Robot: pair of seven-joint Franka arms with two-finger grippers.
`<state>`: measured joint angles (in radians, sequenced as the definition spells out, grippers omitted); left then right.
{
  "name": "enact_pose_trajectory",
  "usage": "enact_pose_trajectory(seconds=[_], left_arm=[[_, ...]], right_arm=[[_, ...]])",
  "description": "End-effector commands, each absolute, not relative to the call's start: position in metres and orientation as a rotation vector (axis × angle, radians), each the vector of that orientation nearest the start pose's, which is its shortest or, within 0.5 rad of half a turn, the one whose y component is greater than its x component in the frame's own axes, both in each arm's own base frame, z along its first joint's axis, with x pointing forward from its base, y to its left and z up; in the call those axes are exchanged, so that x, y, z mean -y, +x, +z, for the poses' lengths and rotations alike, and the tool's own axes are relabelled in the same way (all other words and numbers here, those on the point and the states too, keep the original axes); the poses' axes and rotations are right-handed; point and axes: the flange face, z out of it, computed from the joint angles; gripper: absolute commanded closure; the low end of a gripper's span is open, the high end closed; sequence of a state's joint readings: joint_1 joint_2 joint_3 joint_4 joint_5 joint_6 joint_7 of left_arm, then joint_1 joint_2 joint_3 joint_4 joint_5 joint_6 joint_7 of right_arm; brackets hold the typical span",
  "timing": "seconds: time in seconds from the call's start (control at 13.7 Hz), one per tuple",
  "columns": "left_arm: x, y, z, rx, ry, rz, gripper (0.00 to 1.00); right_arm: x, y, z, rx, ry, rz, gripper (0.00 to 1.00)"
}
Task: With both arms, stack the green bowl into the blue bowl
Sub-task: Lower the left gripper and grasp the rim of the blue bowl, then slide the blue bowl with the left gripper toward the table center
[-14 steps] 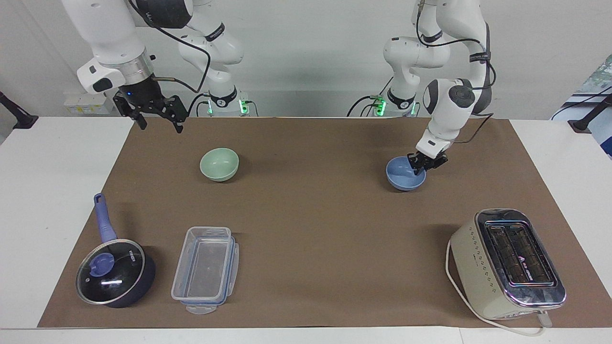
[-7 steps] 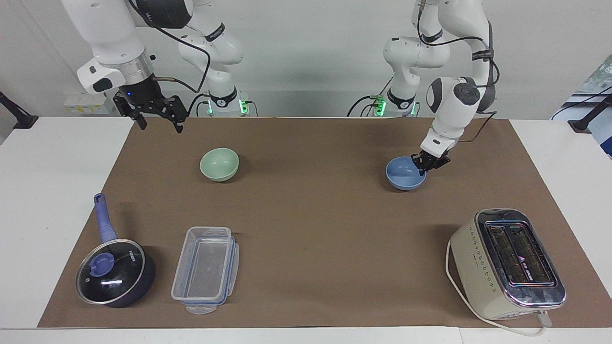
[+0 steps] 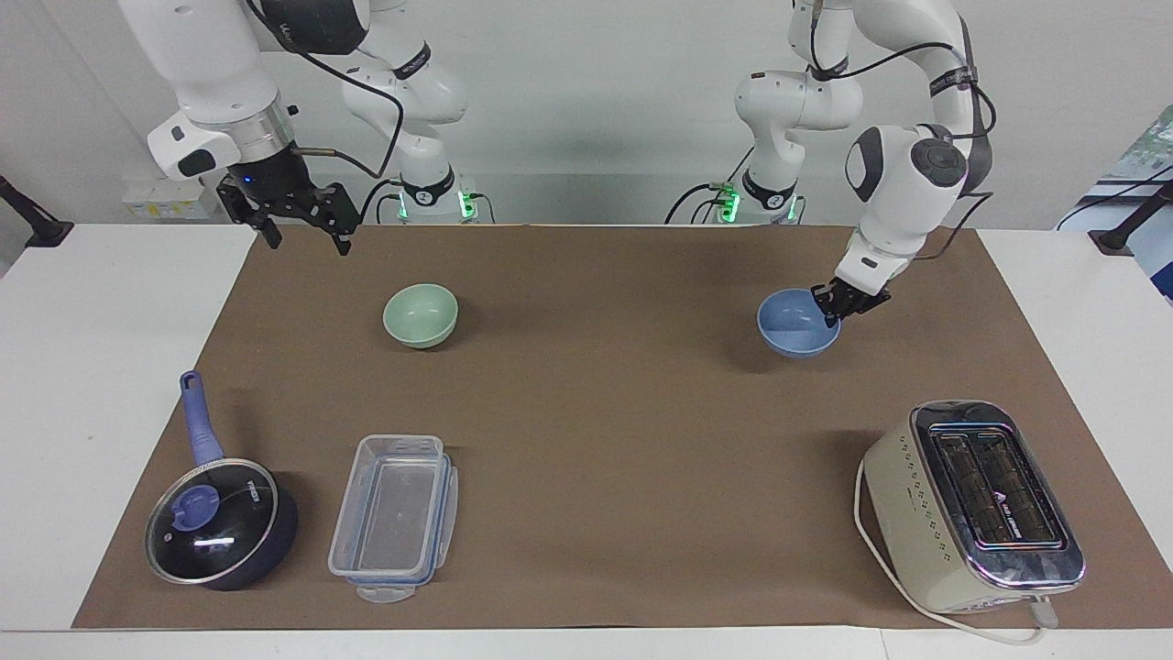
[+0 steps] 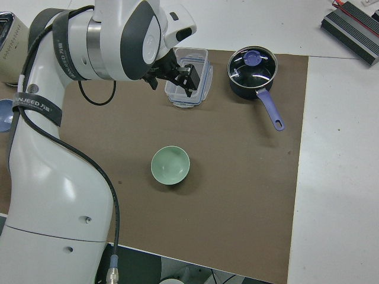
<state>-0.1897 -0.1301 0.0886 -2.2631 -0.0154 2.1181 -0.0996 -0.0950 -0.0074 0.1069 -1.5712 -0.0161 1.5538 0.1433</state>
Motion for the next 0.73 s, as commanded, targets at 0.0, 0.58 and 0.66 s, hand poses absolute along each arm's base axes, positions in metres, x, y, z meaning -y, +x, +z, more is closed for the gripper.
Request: enact_pose_trajectory(seconds=[0.0, 0.58, 0.66], left_arm=[[0.05, 0.5, 0.442, 0.015, -3.182, 0.061, 1.0], [0.088, 0.504, 0.463, -0.021, -3.236, 0.073, 1.0], [0.1, 0.502, 0.463, -0.051, -3.246, 0.072, 1.0]], right_arm=[[-0.002, 0.546, 0.628, -0.194, -3.155, -0.004, 0.0], [-0.002, 0.546, 0.627, -0.213, -3.154, -0.007, 0.0], [-0.002, 0.546, 0.627, -0.213, -3.154, -0.007, 0.0]])
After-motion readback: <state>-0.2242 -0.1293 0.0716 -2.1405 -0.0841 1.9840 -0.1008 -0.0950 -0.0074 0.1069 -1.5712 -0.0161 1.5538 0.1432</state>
